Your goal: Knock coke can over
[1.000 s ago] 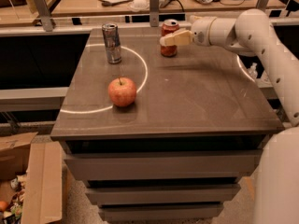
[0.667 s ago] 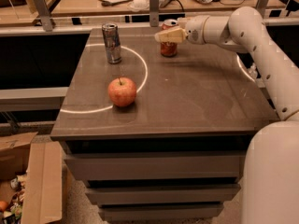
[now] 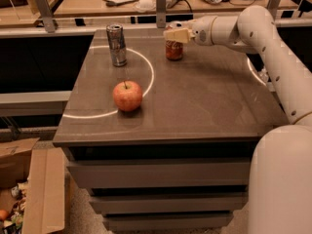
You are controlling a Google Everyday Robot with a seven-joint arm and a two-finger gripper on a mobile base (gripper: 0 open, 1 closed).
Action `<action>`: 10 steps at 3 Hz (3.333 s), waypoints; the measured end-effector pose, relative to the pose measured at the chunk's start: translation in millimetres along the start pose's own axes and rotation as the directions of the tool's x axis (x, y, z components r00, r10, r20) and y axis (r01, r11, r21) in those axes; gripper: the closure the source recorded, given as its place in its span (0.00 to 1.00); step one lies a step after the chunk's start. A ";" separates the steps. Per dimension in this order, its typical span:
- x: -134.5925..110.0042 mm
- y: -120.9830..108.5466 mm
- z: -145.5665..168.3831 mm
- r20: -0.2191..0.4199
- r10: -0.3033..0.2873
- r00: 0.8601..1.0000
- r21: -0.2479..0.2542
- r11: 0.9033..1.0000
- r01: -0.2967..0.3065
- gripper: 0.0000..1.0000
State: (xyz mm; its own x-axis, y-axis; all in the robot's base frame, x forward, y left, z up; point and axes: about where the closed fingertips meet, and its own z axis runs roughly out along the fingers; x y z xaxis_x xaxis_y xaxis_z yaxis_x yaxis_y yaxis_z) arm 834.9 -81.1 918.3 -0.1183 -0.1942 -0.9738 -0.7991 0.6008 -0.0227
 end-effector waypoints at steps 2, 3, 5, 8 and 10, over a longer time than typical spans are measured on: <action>-24.5 20.5 -50.6 0.051 -0.191 0.980 0.000 0.982 0.191 1.00; -26.6 49.1 -68.5 0.063 -0.371 0.927 -0.043 0.927 0.374 1.00; -17.3 84.7 -87.3 0.072 -0.610 0.789 -0.129 0.779 0.614 1.00; -5.4 119.0 -67.4 0.071 -0.704 0.707 -0.312 0.657 0.686 1.00; 27.1 168.0 -49.2 0.121 -0.806 0.579 -0.559 0.427 0.711 1.00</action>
Offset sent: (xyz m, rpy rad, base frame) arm -0.1010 -0.0331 0.0522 -0.2413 -0.4585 0.1278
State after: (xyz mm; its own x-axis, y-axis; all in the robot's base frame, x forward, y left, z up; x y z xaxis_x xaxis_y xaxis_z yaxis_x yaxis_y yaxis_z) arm 668.4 -23.6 899.2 0.6471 -0.5028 -0.5731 -0.7546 -0.3152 -0.5755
